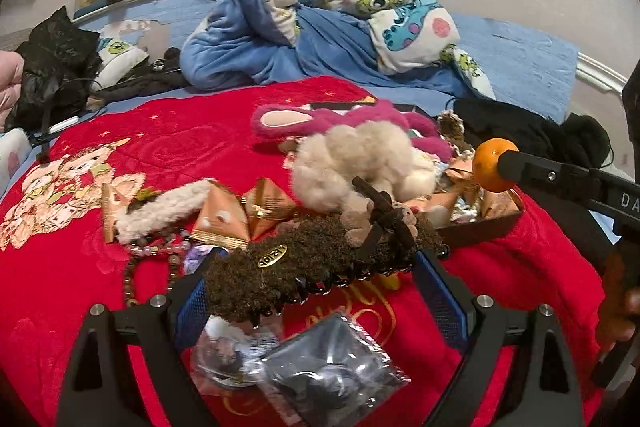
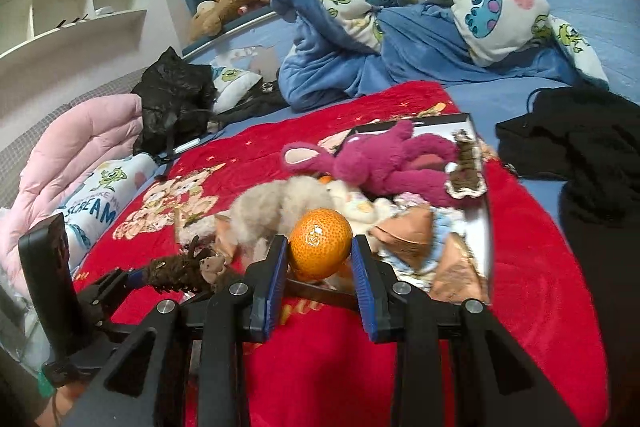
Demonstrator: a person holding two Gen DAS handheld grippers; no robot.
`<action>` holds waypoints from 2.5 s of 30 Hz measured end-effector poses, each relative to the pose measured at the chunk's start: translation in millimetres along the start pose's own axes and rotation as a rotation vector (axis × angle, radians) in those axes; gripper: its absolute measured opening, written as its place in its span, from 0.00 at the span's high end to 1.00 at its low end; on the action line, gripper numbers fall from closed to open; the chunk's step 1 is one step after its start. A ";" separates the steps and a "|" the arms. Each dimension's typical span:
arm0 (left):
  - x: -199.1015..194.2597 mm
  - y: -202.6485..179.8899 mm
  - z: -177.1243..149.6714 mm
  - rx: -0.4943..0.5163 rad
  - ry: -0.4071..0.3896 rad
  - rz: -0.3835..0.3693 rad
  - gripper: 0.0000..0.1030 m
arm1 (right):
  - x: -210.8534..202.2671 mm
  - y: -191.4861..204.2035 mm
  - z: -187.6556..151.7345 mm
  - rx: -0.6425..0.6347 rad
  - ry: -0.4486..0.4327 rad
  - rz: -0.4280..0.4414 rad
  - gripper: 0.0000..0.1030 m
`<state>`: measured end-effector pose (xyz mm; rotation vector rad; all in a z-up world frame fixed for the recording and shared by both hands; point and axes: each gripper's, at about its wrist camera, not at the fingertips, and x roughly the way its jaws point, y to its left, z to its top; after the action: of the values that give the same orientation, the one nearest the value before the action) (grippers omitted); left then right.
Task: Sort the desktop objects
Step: 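Carry the hair clip and the mandarin over the black box with both grippers, then open the left gripper releasing the clip into the box while the right releases the mandarin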
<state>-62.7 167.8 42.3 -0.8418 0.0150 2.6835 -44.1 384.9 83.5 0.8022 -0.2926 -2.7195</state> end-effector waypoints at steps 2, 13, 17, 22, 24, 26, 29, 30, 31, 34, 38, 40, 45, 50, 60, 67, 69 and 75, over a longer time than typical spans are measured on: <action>0.5 -4.1 -1.1 0.000 0.001 -0.015 0.10 | -3.8 -5.5 -2.9 0.002 0.002 -0.009 0.70; 8.8 -20.6 6.5 0.022 0.001 -0.037 0.10 | -3.6 -24.4 -10.8 0.024 0.024 -0.026 0.70; 13.0 -21.1 14.9 0.022 -0.007 -0.035 0.10 | 0.7 -26.5 -9.3 0.027 0.028 -0.026 0.70; 23.7 -22.7 26.6 0.042 -0.008 -0.031 0.10 | 7.0 -32.2 -8.1 0.037 0.030 -0.030 0.70; 30.7 -21.4 29.9 0.045 0.000 -0.029 0.10 | 11.1 -36.2 -8.0 0.043 0.039 -0.036 0.70; 36.9 -21.1 32.3 0.050 0.007 -0.029 0.10 | 15.4 -40.9 -7.2 0.052 0.046 -0.044 0.70; 47.9 -21.1 35.3 0.066 0.017 -0.023 0.10 | 21.7 -47.5 -5.3 0.065 0.052 -0.048 0.70; 52.2 -21.2 36.7 0.066 0.022 -0.026 0.10 | 23.4 -48.8 -4.5 0.068 0.053 -0.048 0.70; 56.3 -21.8 38.5 0.067 0.026 -0.030 0.10 | 25.3 -49.9 -3.3 0.070 0.054 -0.047 0.70; 69.0 -24.2 45.2 0.076 0.030 -0.031 0.10 | 31.2 -53.3 1.6 0.079 0.054 -0.043 0.70; 90.1 -25.0 56.1 0.067 0.044 -0.048 0.10 | 39.0 -59.9 6.5 0.099 0.058 -0.044 0.70; 99.3 -26.5 61.4 0.072 0.040 -0.048 0.10 | 42.5 -64.2 8.6 0.111 0.060 -0.047 0.70; 120.0 -26.1 71.7 0.043 0.050 -0.082 0.10 | 48.5 -69.9 12.5 0.119 0.057 -0.064 0.70; 133.4 -27.9 75.7 0.027 0.053 -0.105 0.10 | 55.1 -77.1 16.6 0.127 0.056 -0.073 0.70; 142.0 -31.3 74.4 0.012 0.068 -0.116 0.10 | 63.3 -79.2 19.3 0.120 0.050 -0.094 0.70; 130.2 -43.5 61.3 0.062 0.047 -0.082 0.10 | 65.1 -66.5 14.4 0.088 0.098 -0.073 0.70; 128.0 -42.0 58.9 0.051 0.042 -0.086 0.10 | 62.8 -63.8 11.9 0.065 0.102 -0.074 0.70; 125.4 -44.7 55.0 0.064 0.036 -0.067 0.10 | 60.9 -66.6 9.7 0.087 0.110 -0.040 0.70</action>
<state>-176.2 254.2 21.7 -0.8562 0.0790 2.5911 -112.9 428.3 43.1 0.9883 -0.3762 -2.7025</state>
